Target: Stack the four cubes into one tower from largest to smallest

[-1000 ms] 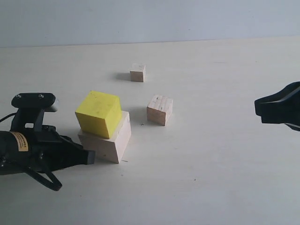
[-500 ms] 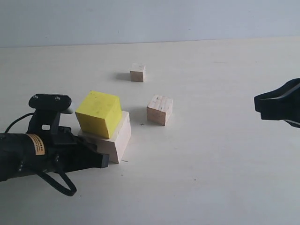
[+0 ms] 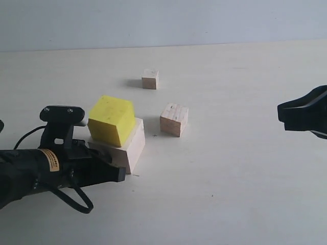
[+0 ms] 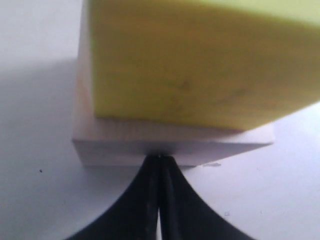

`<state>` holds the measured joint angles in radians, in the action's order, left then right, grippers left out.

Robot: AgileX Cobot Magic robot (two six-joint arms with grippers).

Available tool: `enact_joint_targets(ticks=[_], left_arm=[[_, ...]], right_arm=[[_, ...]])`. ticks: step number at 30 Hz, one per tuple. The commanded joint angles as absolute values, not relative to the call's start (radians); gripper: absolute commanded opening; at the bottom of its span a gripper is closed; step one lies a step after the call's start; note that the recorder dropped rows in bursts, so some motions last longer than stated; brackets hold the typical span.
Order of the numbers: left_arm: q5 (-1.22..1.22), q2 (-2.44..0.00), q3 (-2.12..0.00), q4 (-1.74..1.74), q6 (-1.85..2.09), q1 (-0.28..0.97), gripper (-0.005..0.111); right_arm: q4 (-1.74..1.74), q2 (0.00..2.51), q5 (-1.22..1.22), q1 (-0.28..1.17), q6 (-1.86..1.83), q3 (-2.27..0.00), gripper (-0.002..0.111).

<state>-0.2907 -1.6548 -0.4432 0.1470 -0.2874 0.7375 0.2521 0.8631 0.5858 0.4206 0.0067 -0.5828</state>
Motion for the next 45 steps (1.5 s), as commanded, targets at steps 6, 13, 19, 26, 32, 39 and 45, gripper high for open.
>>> enact_joint_targets(ticks=[6, 13, 19, 26, 32, 39, 45], left_arm=[[-0.314, -1.711, -0.526, 0.136, -0.299, 0.743, 0.0], [-0.312, -1.72, -0.565, 0.126, -0.299, 0.743, 0.0], [-0.312, -1.72, -0.585, 0.118, -0.299, 0.743, 0.0], [-0.317, -1.74, -0.585, 0.115, -0.301, 0.749, 0.0], [-0.36, -1.78, -0.585, 0.112, -0.326, 0.767, 0.0], [-0.403, -1.79, -0.585, 0.112, -0.343, 0.781, 0.0], [-0.423, -1.79, -0.585, 0.112, -0.343, 0.781, 0.0]], right_arm=[[0.228, 0.863, 0.574, 0.424, 0.0, -0.592, 0.0], [0.226, 0.863, 0.574, 0.424, 0.0, -0.592, 0.0], [0.226, 0.863, 0.574, 0.424, 0.0, -0.592, 0.0], [0.226, 0.863, 0.574, 0.424, 0.0, -0.592, 0.0], [0.225, 0.86, 0.574, 0.424, 0.0, -0.592, 0.0], [0.225, 0.86, 0.574, 0.424, 0.0, -0.592, 0.0], [0.225, 0.86, 0.574, 0.424, 0.0, -0.592, 0.0]])
